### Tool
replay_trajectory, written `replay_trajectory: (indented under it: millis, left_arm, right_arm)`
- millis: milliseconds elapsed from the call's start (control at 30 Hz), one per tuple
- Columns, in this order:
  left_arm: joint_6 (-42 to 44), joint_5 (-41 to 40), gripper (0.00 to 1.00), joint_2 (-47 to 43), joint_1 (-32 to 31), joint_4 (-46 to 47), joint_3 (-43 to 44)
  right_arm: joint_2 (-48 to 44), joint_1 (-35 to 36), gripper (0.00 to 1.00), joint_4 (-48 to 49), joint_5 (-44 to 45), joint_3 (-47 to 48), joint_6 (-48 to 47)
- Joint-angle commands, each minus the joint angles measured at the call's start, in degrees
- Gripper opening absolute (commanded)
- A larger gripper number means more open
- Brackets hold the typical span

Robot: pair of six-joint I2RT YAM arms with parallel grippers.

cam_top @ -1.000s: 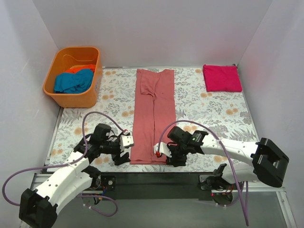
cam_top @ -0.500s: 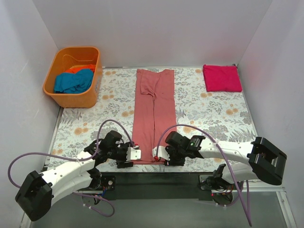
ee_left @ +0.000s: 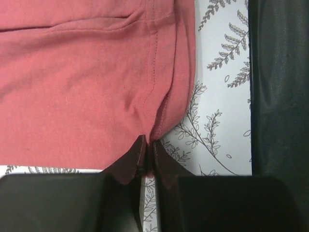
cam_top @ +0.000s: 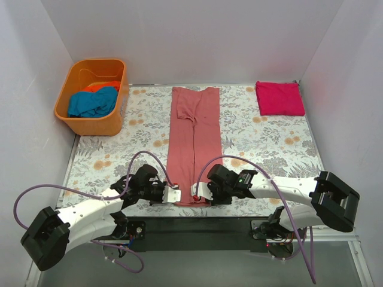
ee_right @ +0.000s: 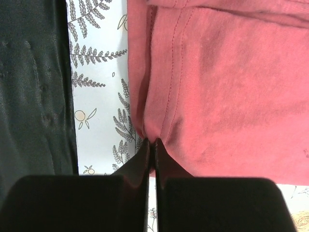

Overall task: Fold and stack the t-shirts
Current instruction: Fold the tshirt

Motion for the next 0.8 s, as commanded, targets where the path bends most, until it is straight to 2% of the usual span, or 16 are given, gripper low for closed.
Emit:
replay_trajectory:
  millis: [0, 67, 233, 300, 433, 533, 767]
  left_arm:
    - [0.27, -1.26, 0.00, -2.45, -0.19, -4.72, 0.89]
    - [0.61, 1.82, 0.00, -4.57, -0.37, -8.58, 2.38]
    - [0.27, 4.02, 0.00, -7.83, -3.00, -17.47, 6.68]
    - [-4.29, 3.76, 0.00, -7.48, -3.18, -18.62, 10.11]
    - [-6.51, 1.13, 0.00, -4.49, -2.92, -19.24, 15.30]
    - [-4.58, 0.86, 0.00, -3.53, -0.29, -16.08, 16.97]
    - [0.18, 6.31, 0.00, 9.55, 15.43, -5.82, 24.44]
  right_arm:
    - [-0.44, 0.41, 0.01, -3.90, 0.05, -0.74, -1.04]
    - [-4.56, 0.41, 0.01, -7.05, -2.92, -0.30, -1.04]
    - [-6.07, 1.20, 0.01, -12.78, -8.11, 3.03, -3.23]
    - [-6.33, 0.59, 0.01, -13.92, -8.21, 5.74, -3.76]
    - [-8.17, -8.10, 0.01, -14.98, -11.55, 10.50, -7.53]
    - [-7.92, -12.06, 0.01, -15.24, -9.71, 13.74, -12.98]
    - [-3.36, -20.75, 0.01, -14.46, -9.17, 18.58, -24.41]
